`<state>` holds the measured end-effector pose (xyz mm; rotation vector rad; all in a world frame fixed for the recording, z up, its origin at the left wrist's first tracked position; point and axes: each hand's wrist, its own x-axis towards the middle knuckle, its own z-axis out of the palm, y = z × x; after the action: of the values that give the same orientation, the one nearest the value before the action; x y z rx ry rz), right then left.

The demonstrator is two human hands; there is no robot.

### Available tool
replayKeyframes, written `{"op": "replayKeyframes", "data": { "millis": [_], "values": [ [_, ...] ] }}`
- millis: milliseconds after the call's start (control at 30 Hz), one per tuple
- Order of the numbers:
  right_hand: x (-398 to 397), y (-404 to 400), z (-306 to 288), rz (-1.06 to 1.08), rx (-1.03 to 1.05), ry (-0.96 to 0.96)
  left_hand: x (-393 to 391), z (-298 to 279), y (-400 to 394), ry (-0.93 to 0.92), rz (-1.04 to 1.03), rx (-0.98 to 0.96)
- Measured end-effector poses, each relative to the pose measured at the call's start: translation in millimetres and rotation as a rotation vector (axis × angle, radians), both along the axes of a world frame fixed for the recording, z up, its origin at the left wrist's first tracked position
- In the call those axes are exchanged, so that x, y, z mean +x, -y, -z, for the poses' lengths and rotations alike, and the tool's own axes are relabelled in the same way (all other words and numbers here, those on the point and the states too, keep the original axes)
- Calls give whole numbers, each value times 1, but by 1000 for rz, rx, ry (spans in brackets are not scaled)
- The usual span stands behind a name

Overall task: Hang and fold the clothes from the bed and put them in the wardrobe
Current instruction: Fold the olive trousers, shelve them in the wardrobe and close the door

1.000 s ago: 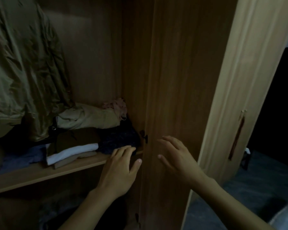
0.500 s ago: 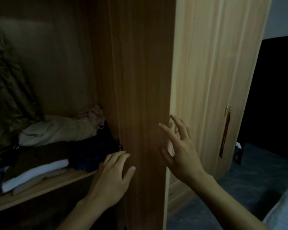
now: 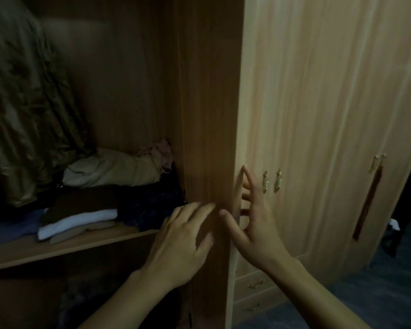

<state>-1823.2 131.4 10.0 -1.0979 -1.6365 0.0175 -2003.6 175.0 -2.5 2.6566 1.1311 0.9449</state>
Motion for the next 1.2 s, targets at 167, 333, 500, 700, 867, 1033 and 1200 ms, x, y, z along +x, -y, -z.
{"op": "replayKeyframes", "data": {
  "millis": [167, 333, 500, 700, 867, 1033, 1200],
  "values": [
    [-18, -9, 2, -194, 46, -43, -22, 5, 0, -12, -97, 23],
    [-51, -29, 3, -343, 30, -2, -55, 11, 6, 48, -131, 33],
    [-94, -60, -4, -350, 50, 152, -103, 12, -4, 86, -217, 22],
    [-153, -102, -14, -178, 83, 304, -167, 15, -33, 56, -331, -29],
    [-195, -148, -30, -49, 54, 405, -214, 7, -65, 11, -373, -107],
    [-234, -188, -29, 39, -45, 471, -249, 12, -107, 52, -394, -134],
    [-263, -219, -22, 175, -81, 549, -266, 19, -145, 128, -369, -121]
  ]
}}
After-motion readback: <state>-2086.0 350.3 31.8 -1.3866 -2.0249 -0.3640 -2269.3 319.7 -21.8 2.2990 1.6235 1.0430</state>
